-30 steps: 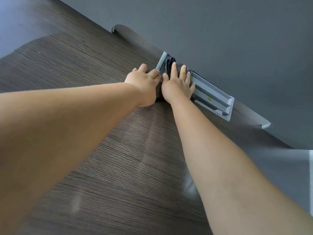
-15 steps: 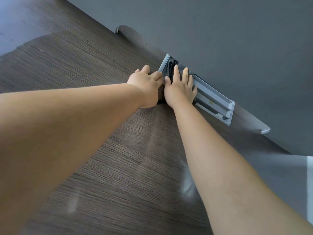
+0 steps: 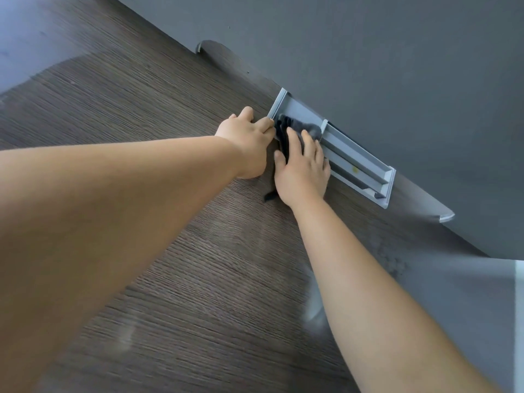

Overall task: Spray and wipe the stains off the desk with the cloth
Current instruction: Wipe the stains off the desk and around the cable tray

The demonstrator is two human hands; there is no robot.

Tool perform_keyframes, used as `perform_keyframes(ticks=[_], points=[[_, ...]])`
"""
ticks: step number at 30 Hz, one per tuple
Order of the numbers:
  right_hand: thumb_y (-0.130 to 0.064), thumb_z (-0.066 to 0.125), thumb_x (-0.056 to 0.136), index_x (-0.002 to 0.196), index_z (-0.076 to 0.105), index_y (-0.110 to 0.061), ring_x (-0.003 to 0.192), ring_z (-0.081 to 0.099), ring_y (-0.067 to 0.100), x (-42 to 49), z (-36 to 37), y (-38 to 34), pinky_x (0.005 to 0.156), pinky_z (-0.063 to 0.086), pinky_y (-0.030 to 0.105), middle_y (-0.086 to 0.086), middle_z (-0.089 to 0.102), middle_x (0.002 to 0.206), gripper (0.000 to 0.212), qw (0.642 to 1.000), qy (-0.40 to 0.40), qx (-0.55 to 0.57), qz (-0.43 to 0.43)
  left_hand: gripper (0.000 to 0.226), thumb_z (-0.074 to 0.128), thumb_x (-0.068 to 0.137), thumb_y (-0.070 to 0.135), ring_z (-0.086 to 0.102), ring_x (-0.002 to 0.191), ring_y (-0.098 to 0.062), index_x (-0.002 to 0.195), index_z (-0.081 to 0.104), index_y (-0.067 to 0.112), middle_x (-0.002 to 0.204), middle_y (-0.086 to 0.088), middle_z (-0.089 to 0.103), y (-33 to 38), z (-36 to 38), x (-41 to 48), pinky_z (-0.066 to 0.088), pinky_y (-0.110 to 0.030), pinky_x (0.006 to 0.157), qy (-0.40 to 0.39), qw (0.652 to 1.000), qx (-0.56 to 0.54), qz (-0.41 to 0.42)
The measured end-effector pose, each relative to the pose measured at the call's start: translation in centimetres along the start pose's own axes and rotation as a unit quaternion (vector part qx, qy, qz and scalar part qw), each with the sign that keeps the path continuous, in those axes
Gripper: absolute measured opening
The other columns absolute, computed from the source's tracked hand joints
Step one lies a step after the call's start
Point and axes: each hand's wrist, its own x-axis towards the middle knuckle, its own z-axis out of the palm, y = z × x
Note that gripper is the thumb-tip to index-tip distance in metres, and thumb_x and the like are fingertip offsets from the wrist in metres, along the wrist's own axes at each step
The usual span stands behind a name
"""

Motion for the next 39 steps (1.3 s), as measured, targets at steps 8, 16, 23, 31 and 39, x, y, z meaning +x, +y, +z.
perform_keyframes(ticks=[8, 16, 23, 31, 39], points=[[-0.04, 0.034, 0.1, 0.147, 0.026, -0.031, 0.146, 0.005, 0.027, 0.4, 0.4, -0.7, 0.116, 0.006, 0.052, -0.006, 0.021, 0.157, 0.049, 0.999, 0.022, 0.018, 0.027, 0.055, 0.037, 0.094, 0.029, 0.025, 0.128, -0.027, 0.147, 0.022, 0.021, 0.149, 0.008, 0.023, 0.0, -0.1, -0.2, 0.034, -0.035, 0.1, 0.01, 1.0, 0.021, 0.01], [-0.037, 0.036, 0.1, 0.14, 0.038, -0.026, 0.144, 0.016, 0.03, 1.3, -0.3, 2.5, 0.115, 0.015, 0.052, -0.003, 0.032, 0.151, 0.042, 0.997, 0.026, -0.039, -0.061, 0.062, 0.038, 0.091, 0.024, 0.024, 0.129, -0.024, 0.149, 0.016, 0.022, 0.153, 0.013, 0.016, -0.1, 0.0, -0.3, 0.032, -0.035, 0.103, 0.022, 1.0, -0.002, 0.008], [-0.048, 0.029, 0.1, 0.149, 0.021, -0.037, 0.146, 0.002, 0.033, 1.2, 1.0, -0.4, 0.116, -0.002, 0.051, -0.005, 0.017, 0.159, 0.051, 0.999, 0.026, -0.026, -0.027, 0.061, 0.039, 0.091, 0.031, 0.025, 0.13, -0.025, 0.147, 0.02, 0.014, 0.15, -0.001, 0.021, -0.9, 0.4, -0.2, 0.037, -0.036, 0.101, 0.021, 0.999, 0.019, 0.027], [-0.04, 0.035, 0.101, 0.144, 0.034, -0.03, 0.143, 0.016, 0.033, 0.9, -0.2, 3.2, 0.116, 0.013, 0.05, -0.003, 0.028, 0.154, 0.044, 0.996, 0.027, -0.041, -0.07, 0.063, 0.038, 0.093, 0.035, 0.029, 0.126, -0.028, 0.147, 0.019, 0.011, 0.147, -0.005, 0.025, -0.7, -0.2, 0.2, 0.038, -0.033, 0.098, -0.006, 0.994, 0.103, 0.04], [-0.048, 0.027, 0.101, 0.146, 0.027, -0.036, 0.145, 0.003, 0.033, 2.5, 0.3, -1.2, 0.117, 0.0, 0.052, -0.002, 0.016, 0.157, 0.047, 1.0, 0.012, -0.023, -0.016, 0.058, 0.037, 0.093, 0.032, 0.03, 0.124, -0.027, 0.145, 0.022, 0.013, 0.146, -0.005, 0.027, -0.7, -0.5, 0.1, 0.035, -0.029, 0.094, -0.006, 0.992, 0.118, 0.044]])
